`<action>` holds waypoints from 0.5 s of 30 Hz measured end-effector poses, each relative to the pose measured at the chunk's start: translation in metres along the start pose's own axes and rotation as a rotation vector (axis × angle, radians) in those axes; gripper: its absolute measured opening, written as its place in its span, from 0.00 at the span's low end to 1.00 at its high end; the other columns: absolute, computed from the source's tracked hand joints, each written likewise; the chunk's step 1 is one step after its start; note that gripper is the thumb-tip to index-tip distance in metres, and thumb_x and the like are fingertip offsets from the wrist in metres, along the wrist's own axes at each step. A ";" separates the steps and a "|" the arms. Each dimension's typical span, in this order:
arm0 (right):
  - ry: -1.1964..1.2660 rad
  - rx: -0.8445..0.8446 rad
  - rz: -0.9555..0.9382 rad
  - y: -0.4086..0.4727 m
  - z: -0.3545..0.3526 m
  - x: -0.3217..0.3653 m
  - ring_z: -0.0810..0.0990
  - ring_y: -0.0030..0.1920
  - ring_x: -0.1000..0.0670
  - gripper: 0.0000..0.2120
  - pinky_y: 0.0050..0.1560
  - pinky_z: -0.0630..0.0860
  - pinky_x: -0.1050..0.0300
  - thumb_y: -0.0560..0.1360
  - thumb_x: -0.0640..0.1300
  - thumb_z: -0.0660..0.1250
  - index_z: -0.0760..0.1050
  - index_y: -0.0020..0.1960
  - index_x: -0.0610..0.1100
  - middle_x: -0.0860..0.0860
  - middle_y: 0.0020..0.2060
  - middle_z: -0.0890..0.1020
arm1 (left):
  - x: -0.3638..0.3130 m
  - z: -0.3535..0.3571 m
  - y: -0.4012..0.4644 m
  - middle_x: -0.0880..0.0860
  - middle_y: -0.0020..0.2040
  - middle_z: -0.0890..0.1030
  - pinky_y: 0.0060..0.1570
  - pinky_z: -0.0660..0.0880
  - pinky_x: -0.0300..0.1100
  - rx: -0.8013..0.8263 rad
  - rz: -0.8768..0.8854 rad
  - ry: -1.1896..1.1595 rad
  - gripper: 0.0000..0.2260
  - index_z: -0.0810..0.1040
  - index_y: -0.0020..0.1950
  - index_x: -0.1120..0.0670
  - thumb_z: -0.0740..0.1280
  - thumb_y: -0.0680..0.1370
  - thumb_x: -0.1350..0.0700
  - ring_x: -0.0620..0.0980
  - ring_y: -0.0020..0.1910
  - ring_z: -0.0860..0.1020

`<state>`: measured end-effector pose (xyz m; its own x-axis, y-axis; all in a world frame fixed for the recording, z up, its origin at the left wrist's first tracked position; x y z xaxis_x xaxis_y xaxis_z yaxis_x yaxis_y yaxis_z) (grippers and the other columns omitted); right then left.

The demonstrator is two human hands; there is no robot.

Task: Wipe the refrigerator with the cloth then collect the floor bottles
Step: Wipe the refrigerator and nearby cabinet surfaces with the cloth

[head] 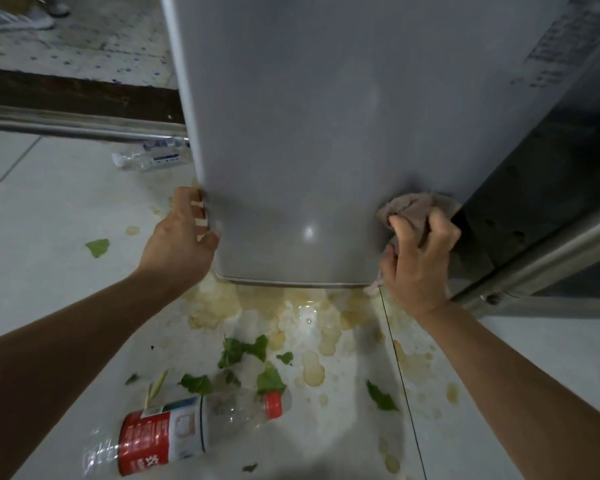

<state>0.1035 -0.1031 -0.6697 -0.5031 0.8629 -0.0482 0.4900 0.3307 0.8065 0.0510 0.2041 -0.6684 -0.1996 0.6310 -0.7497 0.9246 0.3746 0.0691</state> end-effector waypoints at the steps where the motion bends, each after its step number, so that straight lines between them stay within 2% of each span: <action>1: -0.012 0.041 -0.052 -0.007 0.006 -0.001 0.66 0.53 0.38 0.24 0.51 0.71 0.46 0.68 0.32 0.65 0.67 0.61 0.46 0.42 0.58 0.62 | 0.000 0.001 0.000 0.48 0.51 0.75 0.44 0.73 0.46 -0.011 0.002 0.002 0.16 0.61 0.60 0.48 0.64 0.77 0.58 0.50 0.44 0.77; 3: -0.035 0.261 -0.224 -0.025 0.022 0.000 0.67 0.51 0.38 0.31 0.45 0.76 0.47 0.62 0.30 0.69 0.71 0.61 0.50 0.42 0.57 0.63 | 0.000 0.003 -0.001 0.47 0.50 0.75 0.44 0.73 0.47 -0.032 0.000 0.006 0.15 0.61 0.58 0.47 0.64 0.77 0.58 0.50 0.43 0.76; 5: -0.039 0.563 -0.431 -0.049 0.034 0.006 0.68 0.50 0.39 0.36 0.44 0.80 0.46 0.56 0.30 0.75 0.75 0.62 0.50 0.42 0.57 0.66 | 0.001 0.002 -0.001 0.47 0.50 0.75 0.45 0.74 0.48 -0.034 -0.006 -0.002 0.15 0.61 0.58 0.47 0.64 0.77 0.57 0.51 0.43 0.77; 6: -0.053 0.659 -0.490 -0.055 0.036 0.008 0.71 0.50 0.40 0.37 0.45 0.80 0.47 0.54 0.31 0.77 0.77 0.61 0.49 0.42 0.57 0.67 | 0.001 0.001 -0.001 0.47 0.50 0.75 0.45 0.75 0.49 -0.026 -0.009 -0.004 0.15 0.61 0.59 0.48 0.64 0.77 0.58 0.50 0.44 0.77; 7: -0.069 0.681 -0.521 -0.053 0.036 0.010 0.74 0.49 0.40 0.37 0.46 0.81 0.48 0.52 0.32 0.79 0.78 0.60 0.48 0.42 0.56 0.70 | 0.001 0.000 0.000 0.46 0.50 0.75 0.45 0.76 0.49 -0.014 -0.009 -0.002 0.15 0.62 0.59 0.48 0.64 0.77 0.58 0.50 0.44 0.77; 9: -0.066 0.594 -0.500 -0.039 0.033 0.020 0.78 0.48 0.42 0.31 0.45 0.81 0.49 0.56 0.35 0.80 0.78 0.57 0.49 0.42 0.53 0.74 | 0.003 -0.002 0.002 0.46 0.51 0.74 0.44 0.76 0.49 0.017 -0.010 0.005 0.16 0.62 0.61 0.49 0.63 0.77 0.59 0.50 0.45 0.76; 11: 0.083 0.435 -0.316 -0.010 0.026 0.024 0.77 0.50 0.52 0.17 0.48 0.80 0.49 0.71 0.44 0.73 0.73 0.55 0.58 0.48 0.53 0.74 | 0.004 -0.003 0.001 0.45 0.51 0.75 0.45 0.76 0.49 0.035 -0.005 -0.001 0.15 0.62 0.60 0.48 0.63 0.77 0.60 0.50 0.46 0.77; 12: 0.147 0.326 -0.212 0.006 0.019 0.029 0.74 0.50 0.57 0.12 0.51 0.77 0.52 0.76 0.49 0.69 0.71 0.54 0.63 0.51 0.53 0.73 | 0.005 -0.002 0.000 0.45 0.52 0.75 0.47 0.76 0.50 0.044 -0.010 -0.019 0.16 0.62 0.60 0.48 0.63 0.77 0.60 0.50 0.47 0.77; 13: 0.184 0.183 -0.135 0.022 0.012 0.033 0.72 0.50 0.57 0.11 0.53 0.74 0.57 0.78 0.49 0.66 0.71 0.55 0.63 0.51 0.53 0.71 | 0.007 -0.002 0.000 0.45 0.52 0.75 0.49 0.77 0.51 0.051 -0.018 -0.043 0.16 0.62 0.60 0.48 0.62 0.77 0.61 0.50 0.49 0.78; 15: 0.142 -0.108 -0.155 0.035 0.004 0.047 0.69 0.50 0.47 0.17 0.53 0.67 0.62 0.76 0.38 0.69 0.73 0.60 0.54 0.47 0.55 0.68 | 0.008 -0.002 -0.002 0.46 0.53 0.76 0.51 0.78 0.53 0.059 -0.015 -0.077 0.16 0.63 0.61 0.49 0.62 0.77 0.62 0.51 0.52 0.78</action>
<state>0.0996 -0.0490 -0.6456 -0.6655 0.7399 -0.0986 0.3242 0.4056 0.8546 0.0470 0.2094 -0.6731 -0.1896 0.5707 -0.7989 0.9399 0.3409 0.0205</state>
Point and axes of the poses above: each hand's wrist, its own y-axis towards the middle knuckle, its own z-axis out of the palm, x = y × z, the point moved 5 cm from there along y, towards the middle knuckle
